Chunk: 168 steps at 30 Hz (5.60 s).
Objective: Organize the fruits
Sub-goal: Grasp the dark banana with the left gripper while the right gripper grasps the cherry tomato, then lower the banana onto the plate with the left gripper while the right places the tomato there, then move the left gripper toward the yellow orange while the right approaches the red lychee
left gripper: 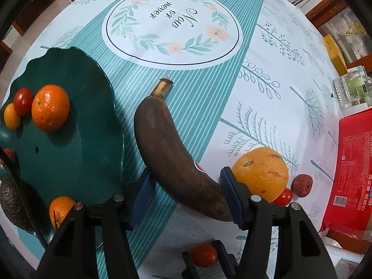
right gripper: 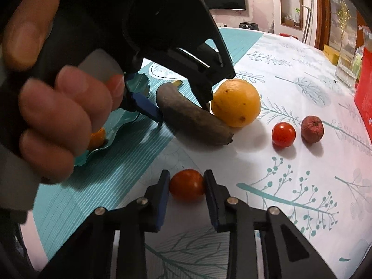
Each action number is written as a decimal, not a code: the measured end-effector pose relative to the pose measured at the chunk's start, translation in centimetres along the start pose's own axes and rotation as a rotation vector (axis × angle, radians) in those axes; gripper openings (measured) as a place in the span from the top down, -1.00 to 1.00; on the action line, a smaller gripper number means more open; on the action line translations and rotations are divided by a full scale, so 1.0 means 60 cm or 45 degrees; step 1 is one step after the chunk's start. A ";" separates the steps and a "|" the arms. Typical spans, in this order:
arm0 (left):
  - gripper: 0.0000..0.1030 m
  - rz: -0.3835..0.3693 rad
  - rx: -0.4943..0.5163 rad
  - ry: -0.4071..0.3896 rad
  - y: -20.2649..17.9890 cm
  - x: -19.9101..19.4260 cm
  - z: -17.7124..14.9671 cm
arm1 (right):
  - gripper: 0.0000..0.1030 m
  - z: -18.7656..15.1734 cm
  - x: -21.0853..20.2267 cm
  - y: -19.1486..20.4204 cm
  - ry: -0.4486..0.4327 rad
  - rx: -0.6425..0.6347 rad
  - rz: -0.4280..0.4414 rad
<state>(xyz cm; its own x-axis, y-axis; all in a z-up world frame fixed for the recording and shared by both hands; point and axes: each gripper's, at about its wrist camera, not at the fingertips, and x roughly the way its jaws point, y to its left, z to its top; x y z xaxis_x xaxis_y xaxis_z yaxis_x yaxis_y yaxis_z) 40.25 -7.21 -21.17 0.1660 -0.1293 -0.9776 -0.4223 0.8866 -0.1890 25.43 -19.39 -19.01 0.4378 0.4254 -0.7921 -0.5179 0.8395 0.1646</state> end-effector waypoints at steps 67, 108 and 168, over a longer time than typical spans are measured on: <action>0.34 -0.388 -0.029 -0.420 0.435 -0.321 -0.128 | 0.43 0.005 -0.123 0.266 -0.171 0.067 -0.113; 0.32 -0.216 0.877 -0.080 0.389 -0.166 0.020 | 0.43 0.051 0.039 0.303 -0.063 0.388 -0.377; -0.46 -0.136 0.644 -0.143 0.208 -0.275 -0.187 | -0.30 -0.010 -0.230 -0.007 0.267 0.642 -0.361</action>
<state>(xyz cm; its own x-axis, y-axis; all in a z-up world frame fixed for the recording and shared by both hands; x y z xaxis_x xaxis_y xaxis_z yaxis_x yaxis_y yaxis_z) 22.26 1.01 -8.43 0.2906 -0.2065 -0.9343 0.0802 0.9783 -0.1913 19.13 -25.81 -8.48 0.3271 0.1296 -0.9361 0.0316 0.9885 0.1479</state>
